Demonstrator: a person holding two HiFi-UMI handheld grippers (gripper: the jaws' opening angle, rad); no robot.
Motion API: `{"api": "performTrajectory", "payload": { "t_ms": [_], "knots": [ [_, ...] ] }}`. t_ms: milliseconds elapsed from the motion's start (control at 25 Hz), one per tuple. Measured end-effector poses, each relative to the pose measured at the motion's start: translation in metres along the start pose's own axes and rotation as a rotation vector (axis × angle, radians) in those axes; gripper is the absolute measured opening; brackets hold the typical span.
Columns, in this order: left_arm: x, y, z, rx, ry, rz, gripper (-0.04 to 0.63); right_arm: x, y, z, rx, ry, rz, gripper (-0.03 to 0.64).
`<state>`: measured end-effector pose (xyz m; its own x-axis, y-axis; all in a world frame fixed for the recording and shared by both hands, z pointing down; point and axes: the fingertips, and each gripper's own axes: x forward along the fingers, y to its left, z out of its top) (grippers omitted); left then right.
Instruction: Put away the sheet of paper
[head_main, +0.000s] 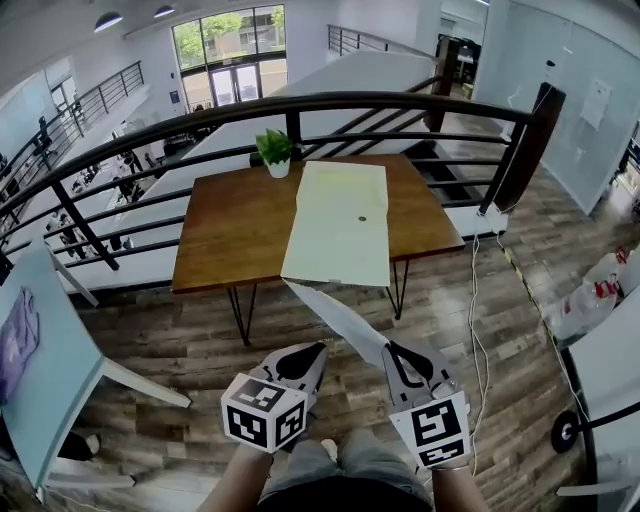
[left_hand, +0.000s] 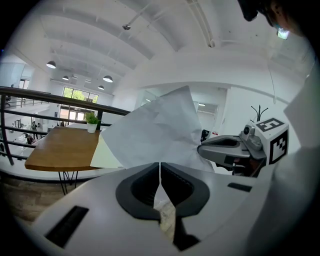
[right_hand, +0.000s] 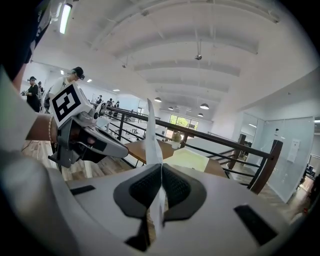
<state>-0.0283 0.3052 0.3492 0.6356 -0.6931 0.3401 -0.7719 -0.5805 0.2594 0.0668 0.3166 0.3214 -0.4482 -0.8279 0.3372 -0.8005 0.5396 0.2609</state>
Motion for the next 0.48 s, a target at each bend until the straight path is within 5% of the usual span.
{"api": "performTrajectory", "payload": {
  "t_ms": [480],
  "knots": [
    [0.025, 0.033, 0.008, -0.049, -0.005, 0.006, 0.025, 0.039, -0.017, 0.007, 0.011, -0.005, 0.004, 0.029]
  ]
}}
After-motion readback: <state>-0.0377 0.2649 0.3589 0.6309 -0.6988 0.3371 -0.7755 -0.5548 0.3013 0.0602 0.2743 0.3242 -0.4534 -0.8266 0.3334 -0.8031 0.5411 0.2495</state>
